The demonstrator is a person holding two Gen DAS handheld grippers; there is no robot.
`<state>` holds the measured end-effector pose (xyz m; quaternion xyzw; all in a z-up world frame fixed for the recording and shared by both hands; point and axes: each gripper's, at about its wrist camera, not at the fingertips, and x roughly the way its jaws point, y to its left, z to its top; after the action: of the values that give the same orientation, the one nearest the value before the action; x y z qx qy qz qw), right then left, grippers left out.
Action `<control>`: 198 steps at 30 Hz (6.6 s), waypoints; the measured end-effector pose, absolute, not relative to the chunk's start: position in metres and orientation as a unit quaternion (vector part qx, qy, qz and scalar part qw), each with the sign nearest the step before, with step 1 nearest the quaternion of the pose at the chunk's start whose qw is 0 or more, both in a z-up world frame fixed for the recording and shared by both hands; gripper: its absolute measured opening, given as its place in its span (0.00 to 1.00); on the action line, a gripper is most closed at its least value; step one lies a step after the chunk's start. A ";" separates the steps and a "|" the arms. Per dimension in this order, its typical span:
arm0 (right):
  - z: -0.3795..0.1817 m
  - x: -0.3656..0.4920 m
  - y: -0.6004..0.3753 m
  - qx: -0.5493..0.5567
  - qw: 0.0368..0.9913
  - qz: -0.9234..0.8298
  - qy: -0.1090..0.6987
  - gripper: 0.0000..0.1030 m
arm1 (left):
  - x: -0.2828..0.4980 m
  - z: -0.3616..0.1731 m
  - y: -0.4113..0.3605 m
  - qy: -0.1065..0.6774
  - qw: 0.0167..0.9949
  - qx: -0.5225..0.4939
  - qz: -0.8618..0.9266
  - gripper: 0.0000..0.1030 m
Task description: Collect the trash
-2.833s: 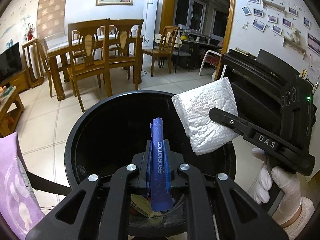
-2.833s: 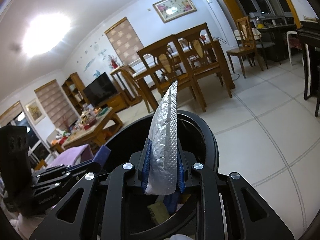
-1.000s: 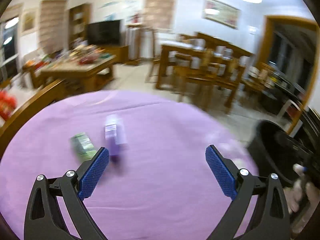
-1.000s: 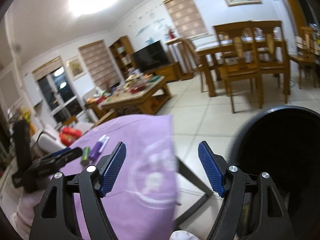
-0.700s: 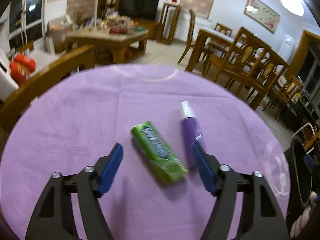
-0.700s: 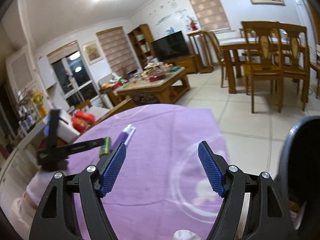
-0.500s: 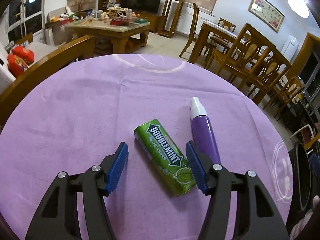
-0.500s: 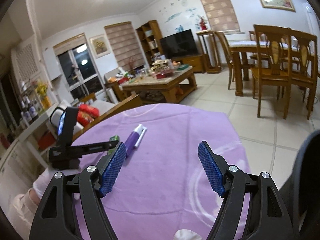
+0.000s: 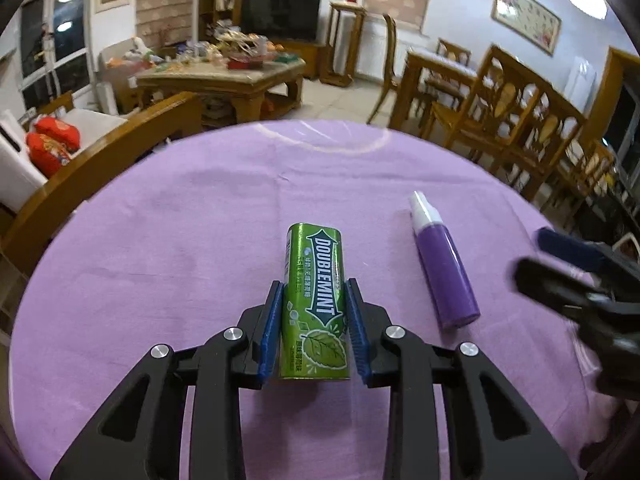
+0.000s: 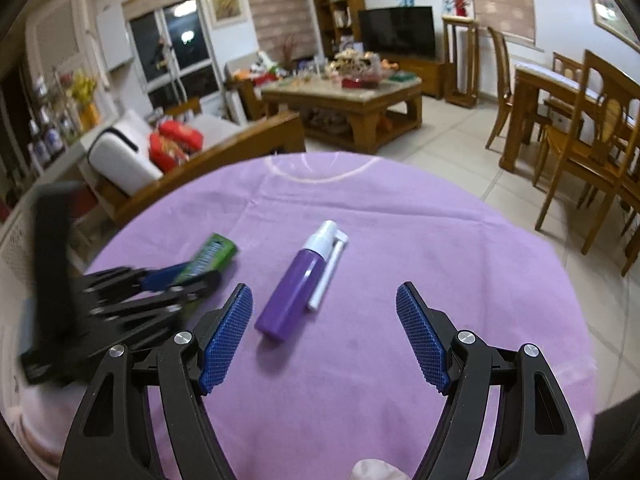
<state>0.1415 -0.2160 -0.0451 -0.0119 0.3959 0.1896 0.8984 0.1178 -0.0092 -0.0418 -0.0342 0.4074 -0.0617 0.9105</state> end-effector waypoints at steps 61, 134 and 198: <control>-0.005 -0.173 -0.640 0.176 0.974 -0.062 0.132 0.27 | -0.021 0.025 -0.327 0.253 0.852 0.061 -0.454 0.30; -0.112 -0.155 -0.698 0.243 0.943 -0.134 0.183 0.37 | -0.047 -0.045 -0.433 0.324 0.787 0.158 -0.502 0.32; -0.022 0.015 -0.264 0.036 0.989 0.086 0.116 0.95 | 0.014 0.013 -0.001 0.233 0.972 -0.016 -0.011 0.95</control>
<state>0.0151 -0.2637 -0.0224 0.0357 0.1156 0.0861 0.9889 0.0138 -0.0012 0.0126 -0.0162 0.2327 -0.0109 0.9724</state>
